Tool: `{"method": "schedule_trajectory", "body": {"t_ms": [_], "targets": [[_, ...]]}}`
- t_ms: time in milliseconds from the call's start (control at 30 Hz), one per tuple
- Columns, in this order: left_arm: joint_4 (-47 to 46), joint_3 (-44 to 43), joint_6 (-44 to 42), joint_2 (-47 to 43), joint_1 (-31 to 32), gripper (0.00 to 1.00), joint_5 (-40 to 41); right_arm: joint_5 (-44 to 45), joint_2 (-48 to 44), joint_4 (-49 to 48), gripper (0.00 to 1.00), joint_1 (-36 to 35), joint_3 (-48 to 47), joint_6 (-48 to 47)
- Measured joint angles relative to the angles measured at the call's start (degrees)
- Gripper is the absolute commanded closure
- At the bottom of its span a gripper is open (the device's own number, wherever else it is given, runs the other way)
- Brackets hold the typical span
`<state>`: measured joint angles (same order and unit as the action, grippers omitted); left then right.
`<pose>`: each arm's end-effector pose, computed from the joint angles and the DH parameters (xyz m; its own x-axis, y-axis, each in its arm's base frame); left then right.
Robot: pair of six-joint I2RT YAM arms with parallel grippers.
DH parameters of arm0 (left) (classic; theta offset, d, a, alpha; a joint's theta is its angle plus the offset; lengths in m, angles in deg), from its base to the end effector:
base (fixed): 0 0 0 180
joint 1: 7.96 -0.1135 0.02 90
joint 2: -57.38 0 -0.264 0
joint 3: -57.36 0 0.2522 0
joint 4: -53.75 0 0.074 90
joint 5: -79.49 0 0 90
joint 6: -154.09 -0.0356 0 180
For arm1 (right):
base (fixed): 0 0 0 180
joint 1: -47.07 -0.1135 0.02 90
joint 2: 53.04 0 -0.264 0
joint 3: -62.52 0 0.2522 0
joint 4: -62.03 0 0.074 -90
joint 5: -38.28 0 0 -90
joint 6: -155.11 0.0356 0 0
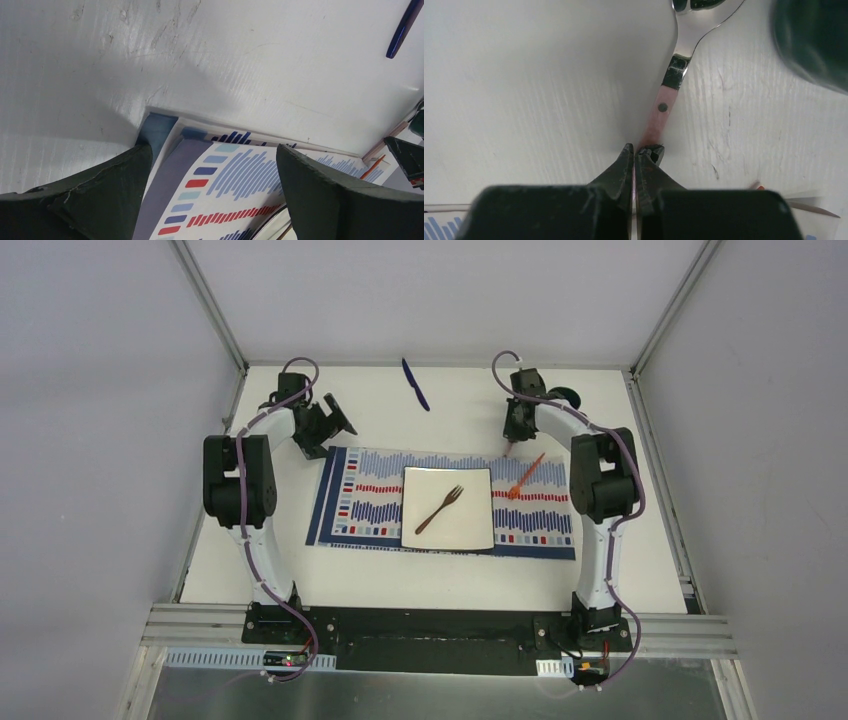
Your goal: Set the dinner table for one person
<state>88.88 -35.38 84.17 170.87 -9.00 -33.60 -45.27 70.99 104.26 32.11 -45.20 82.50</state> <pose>0.4211 -0.0063 0.1779 -0.8472 -0.3313 -0.4154 -0.0933 0.8624 -0.4975 0.4521 0.1167 0.1682 -0.8462 0.0813 -0.5267 0.0556 0.9964 0.0645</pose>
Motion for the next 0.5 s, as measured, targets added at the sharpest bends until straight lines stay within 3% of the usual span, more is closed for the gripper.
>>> {"method": "schedule_trajectory", "body": {"t_ms": [267, 500], "targets": [[-0.46, 1.03, 0.28, -1.29, 0.37, 0.01, -0.02, 1.68, -4.44, 0.81, 1.0, -0.39, 4.61, -1.09], [-0.52, 1.05, 0.35, -1.53, 0.37, 0.01, 0.0, 1.49, -1.38, 1.07, 1.0, -0.42, -1.79, -1.77]]}}
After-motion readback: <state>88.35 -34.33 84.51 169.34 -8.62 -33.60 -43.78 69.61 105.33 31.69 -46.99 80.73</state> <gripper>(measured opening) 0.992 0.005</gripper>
